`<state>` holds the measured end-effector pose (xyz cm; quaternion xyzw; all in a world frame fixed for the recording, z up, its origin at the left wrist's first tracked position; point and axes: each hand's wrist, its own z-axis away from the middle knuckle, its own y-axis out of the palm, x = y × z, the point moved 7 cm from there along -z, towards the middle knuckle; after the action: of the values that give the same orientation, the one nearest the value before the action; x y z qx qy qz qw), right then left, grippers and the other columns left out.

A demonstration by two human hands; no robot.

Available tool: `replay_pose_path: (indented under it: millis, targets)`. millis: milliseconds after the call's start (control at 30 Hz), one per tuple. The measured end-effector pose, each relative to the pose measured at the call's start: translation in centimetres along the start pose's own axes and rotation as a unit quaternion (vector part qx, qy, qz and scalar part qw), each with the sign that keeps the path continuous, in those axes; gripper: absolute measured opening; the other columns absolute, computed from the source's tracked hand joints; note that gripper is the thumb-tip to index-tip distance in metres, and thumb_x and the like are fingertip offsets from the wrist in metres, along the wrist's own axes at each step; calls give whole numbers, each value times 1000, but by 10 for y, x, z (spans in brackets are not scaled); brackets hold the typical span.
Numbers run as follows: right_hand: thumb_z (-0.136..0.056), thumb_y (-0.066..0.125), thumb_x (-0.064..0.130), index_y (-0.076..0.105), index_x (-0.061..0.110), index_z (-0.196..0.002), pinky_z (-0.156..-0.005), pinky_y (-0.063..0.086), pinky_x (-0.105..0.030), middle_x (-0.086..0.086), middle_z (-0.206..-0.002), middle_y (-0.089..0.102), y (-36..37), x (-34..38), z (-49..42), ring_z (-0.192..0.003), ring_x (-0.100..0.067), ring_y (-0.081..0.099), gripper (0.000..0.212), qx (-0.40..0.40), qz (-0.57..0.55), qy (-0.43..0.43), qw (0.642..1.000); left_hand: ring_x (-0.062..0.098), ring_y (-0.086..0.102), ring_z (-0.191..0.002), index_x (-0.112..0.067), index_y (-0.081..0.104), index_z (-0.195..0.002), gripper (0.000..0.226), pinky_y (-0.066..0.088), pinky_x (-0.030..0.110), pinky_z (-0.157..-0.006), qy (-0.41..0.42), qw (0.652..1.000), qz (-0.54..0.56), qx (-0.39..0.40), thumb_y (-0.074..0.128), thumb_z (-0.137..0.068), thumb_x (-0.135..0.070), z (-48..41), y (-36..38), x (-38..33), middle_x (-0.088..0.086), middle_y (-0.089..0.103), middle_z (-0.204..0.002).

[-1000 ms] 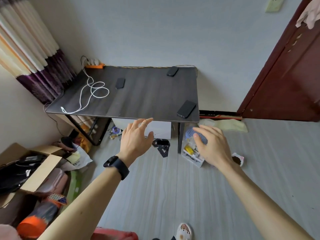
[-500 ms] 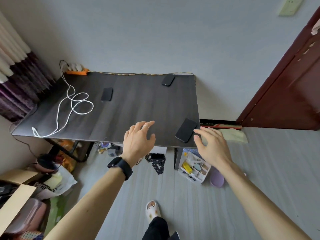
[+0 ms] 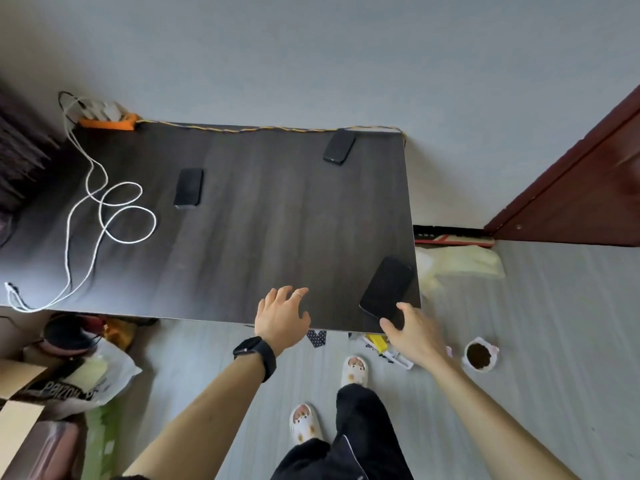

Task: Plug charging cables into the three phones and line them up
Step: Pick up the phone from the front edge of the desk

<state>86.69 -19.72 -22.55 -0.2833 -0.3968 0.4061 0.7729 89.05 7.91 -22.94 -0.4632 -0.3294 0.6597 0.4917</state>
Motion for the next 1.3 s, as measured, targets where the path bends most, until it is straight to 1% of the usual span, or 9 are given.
replay_pose_path:
  millis: [300,467,667,767,833,933,1100,1200,1300]
  targets:
    - [-78,59,72,18,15,-155,-103,40,-54,-14,-158,26,24,-7,-96,-140,-37,31,105,5,-17,125,992,38,9,-150,-38,18,-154,61,21,52,-120,-102,984,14,149,41,-98,-39,-48,65,10,4,5,-166]
    - [-69,63,79,13,16,-154,-94,47,-52,-17,-153,26,28,4,-114,-133,-39,35,117,-32,55,128,990,40,1,-151,-42,9,-155,62,18,51,-120,-129,981,1,147,39,-100,-43,-47,80,14,0,-4,-166]
    - [-69,77,64,6,18,-155,-87,50,-48,-19,-153,20,32,13,-123,-129,-42,36,122,-10,50,118,992,40,-6,-150,-41,5,-155,68,28,51,-119,-148,978,4,149,42,-98,-46,-46,88,11,-1,-8,-166]
    - [-66,88,49,-4,22,-156,-84,50,-45,-20,-146,28,25,15,-129,-117,-42,48,132,-2,-11,119,993,42,-7,-150,-41,5,-155,67,30,51,-117,-157,975,10,159,42,-99,-45,-47,88,9,-1,-9,-166]
    - [-64,92,42,-6,22,-157,-91,50,-46,-23,-143,37,22,12,-135,-116,-43,54,137,8,-54,122,991,41,-8,-150,-42,5,-155,66,31,51,-116,-162,973,15,164,41,-99,-45,-48,88,10,-2,-9,-166]
    - [-68,91,34,5,16,-155,-99,49,-50,-20,-142,48,21,7,-138,-122,-42,56,124,27,-130,125,983,40,-8,-151,-44,5,-154,66,30,50,-116,-162,971,21,175,41,-100,-44,-49,86,10,-3,-9,-166]
    - [-91,71,31,29,8,-144,-93,52,-44,-19,-139,54,18,7,-127,-122,-40,57,71,75,-140,110,981,38,-3,-151,-41,19,-154,59,24,49,-118,-183,956,97,206,39,-99,-50,-46,76,9,-3,-3,-167]
    - [-94,68,27,36,11,-147,-96,49,-37,-11,-142,55,17,16,-126,-126,-31,57,64,134,-179,67,972,29,40,-141,-30,44,-146,53,35,39,-113,-224,916,275,186,42,-98,-52,-46,64,8,0,37,-157]
    - [-95,67,23,46,18,-140,-81,52,-21,8,-116,68,20,47,-115,-96,-5,66,50,211,-220,-1,952,16,59,-118,-31,60,-131,45,45,30,-102,-245,857,430,142,50,-94,-56,-46,42,7,-5,62,-132]
